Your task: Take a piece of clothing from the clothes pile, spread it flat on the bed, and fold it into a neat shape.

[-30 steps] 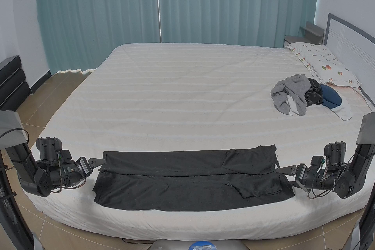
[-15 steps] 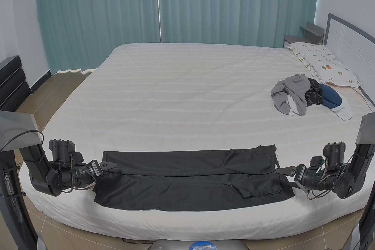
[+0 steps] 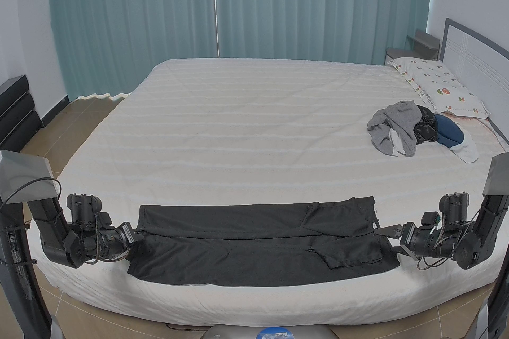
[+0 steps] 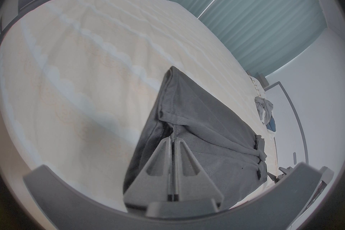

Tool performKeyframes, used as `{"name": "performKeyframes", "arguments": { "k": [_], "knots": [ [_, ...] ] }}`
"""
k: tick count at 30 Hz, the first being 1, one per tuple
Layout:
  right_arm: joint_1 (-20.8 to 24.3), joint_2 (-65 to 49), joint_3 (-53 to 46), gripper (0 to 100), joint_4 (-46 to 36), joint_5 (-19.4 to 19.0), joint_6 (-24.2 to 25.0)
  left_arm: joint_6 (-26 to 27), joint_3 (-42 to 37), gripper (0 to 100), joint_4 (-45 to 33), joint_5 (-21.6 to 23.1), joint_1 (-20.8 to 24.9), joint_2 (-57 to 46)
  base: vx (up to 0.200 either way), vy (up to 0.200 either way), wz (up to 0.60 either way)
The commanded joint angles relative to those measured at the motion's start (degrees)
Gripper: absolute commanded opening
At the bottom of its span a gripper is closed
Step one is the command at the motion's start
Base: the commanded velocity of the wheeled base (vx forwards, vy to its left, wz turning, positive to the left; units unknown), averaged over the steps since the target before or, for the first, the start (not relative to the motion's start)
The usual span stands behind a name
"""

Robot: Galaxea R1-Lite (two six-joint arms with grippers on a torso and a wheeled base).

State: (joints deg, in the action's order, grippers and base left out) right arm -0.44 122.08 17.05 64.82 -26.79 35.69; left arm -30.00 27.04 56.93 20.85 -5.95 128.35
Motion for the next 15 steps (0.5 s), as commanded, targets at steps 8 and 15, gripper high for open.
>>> {"name": "performKeyframes", "arguments": {
  "k": [8, 15],
  "knots": [
    [0.0, 0.0, -0.2, 100, 0.0, -0.1, 0.0, -0.1, 0.6, 0, 0.0, -0.1, -1.8, -0.6, 0.000, 0.000, 0.00],
    [0.1, 0.0, -0.2, 100, 0.0, 0.0, 0.0, -0.3, 1.9, 0, -0.2, -0.1, -2.2, -0.1, 0.000, 0.000, 0.00]
  ]
}}
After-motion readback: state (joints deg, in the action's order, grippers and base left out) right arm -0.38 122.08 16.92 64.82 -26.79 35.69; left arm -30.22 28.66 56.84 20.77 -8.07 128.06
